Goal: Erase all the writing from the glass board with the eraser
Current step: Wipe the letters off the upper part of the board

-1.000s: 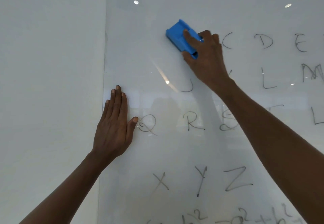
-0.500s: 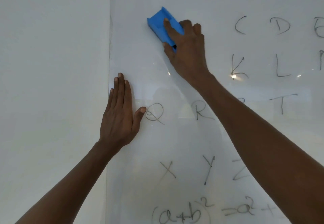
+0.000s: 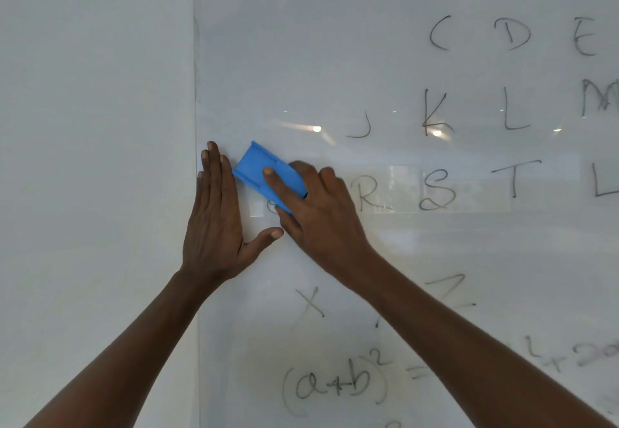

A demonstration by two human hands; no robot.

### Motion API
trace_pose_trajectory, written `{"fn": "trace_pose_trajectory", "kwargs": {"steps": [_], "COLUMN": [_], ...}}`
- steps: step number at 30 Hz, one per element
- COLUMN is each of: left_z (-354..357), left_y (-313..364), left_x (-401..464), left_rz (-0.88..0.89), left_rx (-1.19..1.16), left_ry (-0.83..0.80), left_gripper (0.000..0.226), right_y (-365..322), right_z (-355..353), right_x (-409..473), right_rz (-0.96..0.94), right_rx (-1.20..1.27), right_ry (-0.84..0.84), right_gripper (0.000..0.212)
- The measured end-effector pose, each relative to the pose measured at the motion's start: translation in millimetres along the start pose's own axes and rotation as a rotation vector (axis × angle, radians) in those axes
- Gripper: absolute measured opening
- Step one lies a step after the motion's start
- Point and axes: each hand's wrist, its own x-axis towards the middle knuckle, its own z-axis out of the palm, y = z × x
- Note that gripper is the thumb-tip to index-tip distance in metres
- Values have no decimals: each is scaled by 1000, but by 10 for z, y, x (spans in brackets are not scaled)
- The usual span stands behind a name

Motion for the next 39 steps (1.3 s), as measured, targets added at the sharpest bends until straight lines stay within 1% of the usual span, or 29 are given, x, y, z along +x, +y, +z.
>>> {"fn": "trace_pose_trajectory", "kwargs": {"steps": [6, 9, 14, 18, 25, 27, 30, 32, 36, 39], "left_z": [16, 36, 64, 78, 81, 87, 85, 81, 82, 83], "left_y": [5, -12, -34, -45, -13, -15, -4, 7, 17, 17], "left_x": [-99, -107, -106, -101, -94, -97, -98, -92, -91, -90], "left_rz": [-27, -11, 3, 11, -3, 4, 3, -2, -14, -20], "left_rx": [-22, 8, 88, 145, 203, 227, 253, 263, 270, 275], "left_ry": [-24, -39, -73, -79, -76, -68, -62, -66, -68, -69], "left_gripper": [126, 127, 135, 139, 144, 144, 144, 144, 144, 144], "right_y": [-106, -92, 12, 96, 210, 271, 542, 805, 1232, 1382], "right_z": [36, 42, 91, 142, 120, 74, -79, -202, -364, -411], "right_x": [-381, -480, -490, -483, -420, -362, -156, -17, 105, 176], "right_rz": [-6, -46, -137, -194, -219, -185, -28, 46, 141, 203], "right_rx": [3, -13, -47, -46, -68, -55, -18, -32, -39, -37], "right_ry": [1, 16, 68, 70, 108, 126, 179, 183, 194, 194], "right_gripper": [57, 55, 49, 47, 47, 46, 48, 50, 50, 51]}}
